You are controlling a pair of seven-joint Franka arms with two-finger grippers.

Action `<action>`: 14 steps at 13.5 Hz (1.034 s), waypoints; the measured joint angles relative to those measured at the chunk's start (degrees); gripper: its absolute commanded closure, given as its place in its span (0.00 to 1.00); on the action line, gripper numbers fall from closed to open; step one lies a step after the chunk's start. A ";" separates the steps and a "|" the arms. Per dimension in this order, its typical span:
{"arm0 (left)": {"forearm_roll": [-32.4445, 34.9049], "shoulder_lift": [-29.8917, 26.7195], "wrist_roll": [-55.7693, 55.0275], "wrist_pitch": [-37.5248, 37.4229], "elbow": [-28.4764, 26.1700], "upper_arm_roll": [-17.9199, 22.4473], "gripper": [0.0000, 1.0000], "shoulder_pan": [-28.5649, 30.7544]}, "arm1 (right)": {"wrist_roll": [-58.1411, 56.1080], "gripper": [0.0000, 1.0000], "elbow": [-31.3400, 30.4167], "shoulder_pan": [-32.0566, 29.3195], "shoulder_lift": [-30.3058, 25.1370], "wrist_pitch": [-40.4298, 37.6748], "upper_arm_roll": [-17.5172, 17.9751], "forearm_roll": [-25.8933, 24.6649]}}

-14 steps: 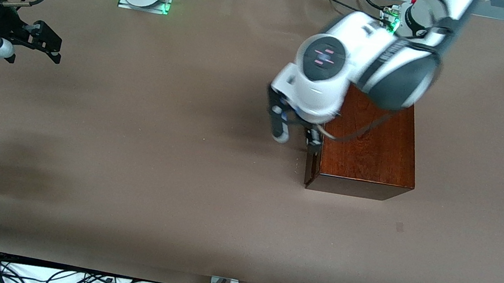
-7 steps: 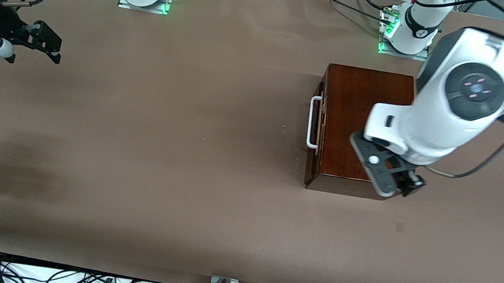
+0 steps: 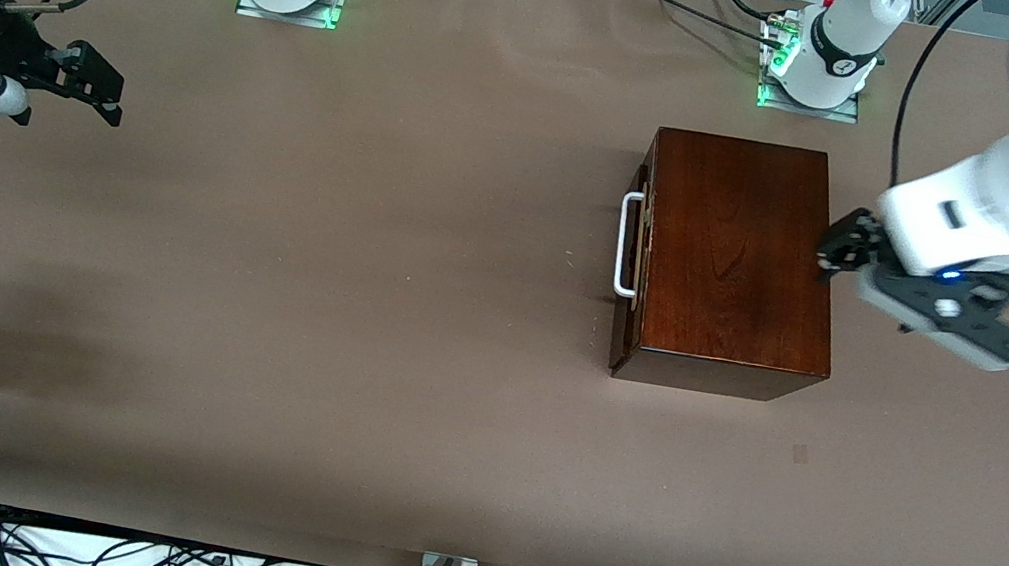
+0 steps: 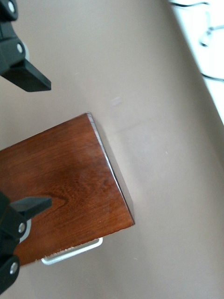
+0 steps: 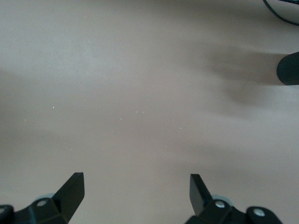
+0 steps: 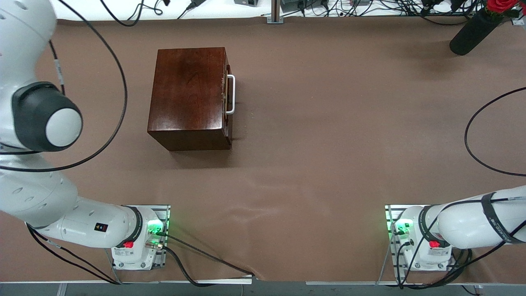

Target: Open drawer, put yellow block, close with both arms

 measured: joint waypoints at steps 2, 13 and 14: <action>-1.78 -4.32 -4.08 -0.14 -5.74 -0.05 0.00 4.63 | 0.00 0.00 0.01 0.00 0.00 -0.02 0.00 0.00; -0.80 -15.70 -7.96 8.25 -24.22 -0.12 0.00 9.97 | 0.00 0.00 0.06 0.00 0.00 -0.09 -0.01 0.00; -0.51 -15.71 -8.00 8.28 -24.55 -0.10 0.00 9.80 | 0.00 0.00 0.06 0.00 0.00 -0.09 0.00 0.00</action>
